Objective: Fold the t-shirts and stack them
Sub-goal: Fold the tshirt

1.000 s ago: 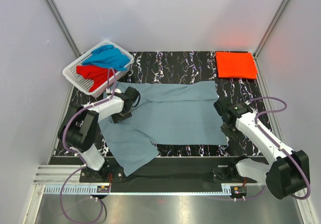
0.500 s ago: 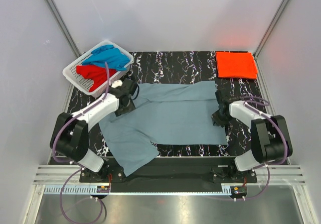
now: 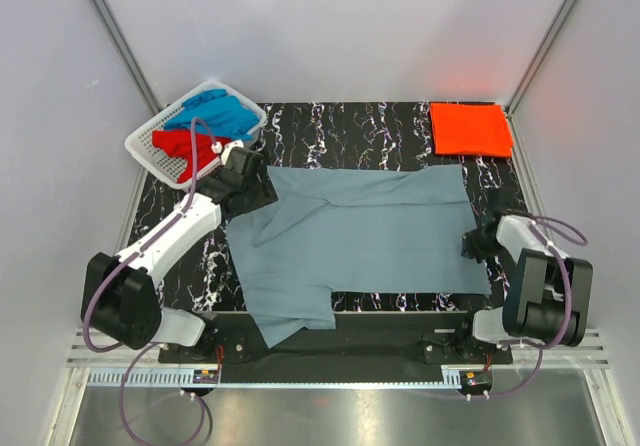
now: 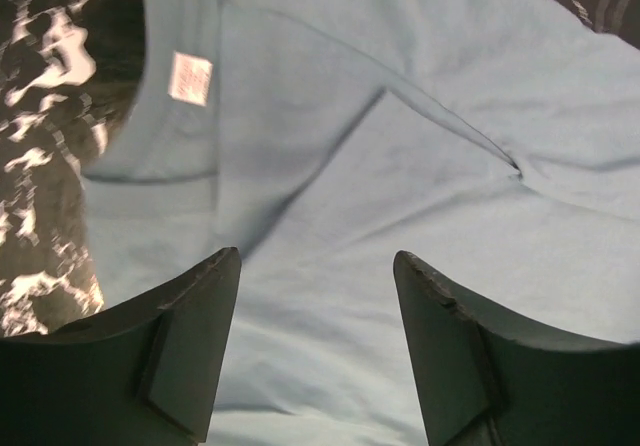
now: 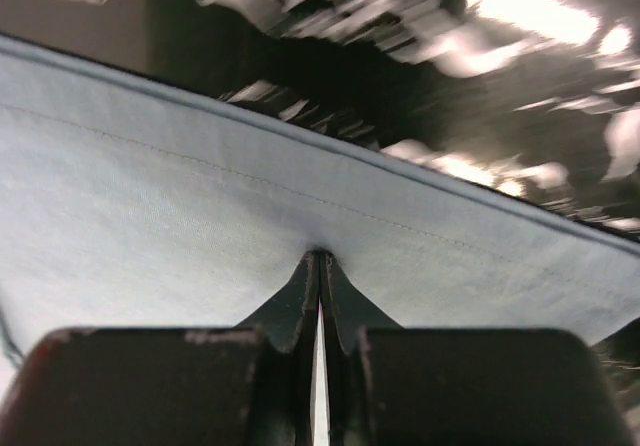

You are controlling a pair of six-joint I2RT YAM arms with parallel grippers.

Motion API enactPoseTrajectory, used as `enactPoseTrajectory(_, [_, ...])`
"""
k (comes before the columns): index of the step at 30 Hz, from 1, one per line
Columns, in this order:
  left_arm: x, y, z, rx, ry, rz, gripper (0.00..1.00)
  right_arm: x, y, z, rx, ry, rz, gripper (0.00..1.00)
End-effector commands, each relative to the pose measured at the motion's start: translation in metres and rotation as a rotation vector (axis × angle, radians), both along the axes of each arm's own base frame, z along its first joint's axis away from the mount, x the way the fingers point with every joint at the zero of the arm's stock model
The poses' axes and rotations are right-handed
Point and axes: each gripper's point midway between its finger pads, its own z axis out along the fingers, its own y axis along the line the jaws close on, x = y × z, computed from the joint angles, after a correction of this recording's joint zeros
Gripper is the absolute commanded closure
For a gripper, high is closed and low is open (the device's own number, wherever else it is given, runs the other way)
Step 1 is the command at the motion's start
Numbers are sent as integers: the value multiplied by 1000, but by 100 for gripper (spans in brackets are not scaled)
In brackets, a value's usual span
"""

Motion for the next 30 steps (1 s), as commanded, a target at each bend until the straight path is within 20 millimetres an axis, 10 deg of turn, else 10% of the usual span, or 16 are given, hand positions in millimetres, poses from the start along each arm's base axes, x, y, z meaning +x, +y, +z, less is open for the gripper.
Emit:
enactPoseTrajectory(1, [15,-18,18,-85,-81,-106,30,-53,-18,-22,-15,145,-67,93])
enactPoseTrajectory(9, [44,-46,7,-152,-92,-240,28,20,-37,1,-9,-21,79,87])
enactPoseTrajectory(20, [77,-1,-25,-119,23,-161,34,62,-45,66,7,-139,-13,67])
enactPoseTrajectory(30, [58,-15,-47,-154,62,-245,31,51,-37,22,64,-34,-23,65])
